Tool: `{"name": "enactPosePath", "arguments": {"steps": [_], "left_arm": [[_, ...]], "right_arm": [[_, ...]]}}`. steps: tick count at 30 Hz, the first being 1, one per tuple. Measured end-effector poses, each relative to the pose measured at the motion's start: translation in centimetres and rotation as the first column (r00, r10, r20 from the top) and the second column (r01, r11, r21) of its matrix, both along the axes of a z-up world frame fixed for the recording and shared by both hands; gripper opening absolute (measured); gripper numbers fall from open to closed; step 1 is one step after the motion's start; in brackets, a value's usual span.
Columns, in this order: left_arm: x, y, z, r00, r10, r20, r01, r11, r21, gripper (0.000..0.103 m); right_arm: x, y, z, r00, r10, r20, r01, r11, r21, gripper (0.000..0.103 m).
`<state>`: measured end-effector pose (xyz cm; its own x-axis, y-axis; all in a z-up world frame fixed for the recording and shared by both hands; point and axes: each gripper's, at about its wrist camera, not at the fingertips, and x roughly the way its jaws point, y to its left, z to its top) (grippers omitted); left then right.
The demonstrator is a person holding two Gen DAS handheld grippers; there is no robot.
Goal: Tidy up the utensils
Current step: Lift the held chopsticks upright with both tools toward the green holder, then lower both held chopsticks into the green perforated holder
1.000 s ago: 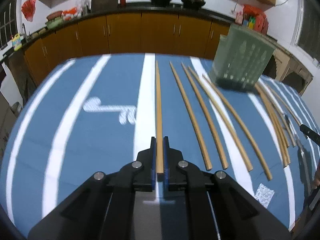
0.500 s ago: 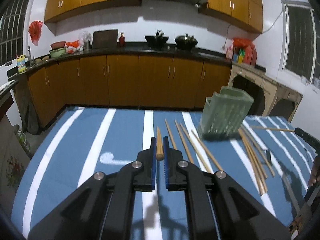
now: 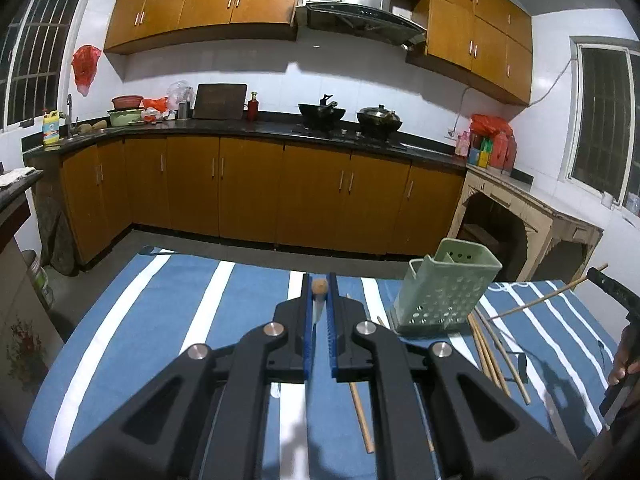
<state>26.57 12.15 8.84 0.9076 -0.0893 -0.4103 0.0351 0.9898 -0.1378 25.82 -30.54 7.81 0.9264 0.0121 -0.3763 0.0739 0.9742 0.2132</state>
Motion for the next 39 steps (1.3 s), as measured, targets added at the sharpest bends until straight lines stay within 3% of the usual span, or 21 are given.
{"name": "enactPosePath", "arguments": {"steps": [8,15,22,29,39], "left_arm": [[1.4,1.0,2.2,0.999,0.037,0.027,-0.037,0.999,0.001,0.007],[2.7,1.4,8.0,0.993,0.046,0.111,-0.044,0.999,-0.028,0.007],[3.2,-0.1,14.2,0.978,-0.023,0.210,0.046,0.994,-0.104,0.007],[4.0,-3.9,16.3,0.962,-0.125,0.244,0.164,0.976,-0.145,0.007],[6.3,-7.8,13.4,0.964,-0.213,0.160,0.233,0.966,-0.116,0.007]], "right_arm": [[1.3,0.2,3.2,0.998,0.001,0.062,0.000,1.000,-0.008,0.008],[2.1,0.5,9.0,0.982,0.020,0.189,-0.024,1.000,0.020,0.008],[2.9,0.9,13.8,0.945,0.038,0.326,-0.071,0.993,0.091,0.008],[4.0,2.6,14.0,0.929,0.118,0.351,-0.167,0.979,0.113,0.008],[6.0,4.9,10.8,0.951,0.176,0.254,-0.196,0.979,0.054,0.008]]}}
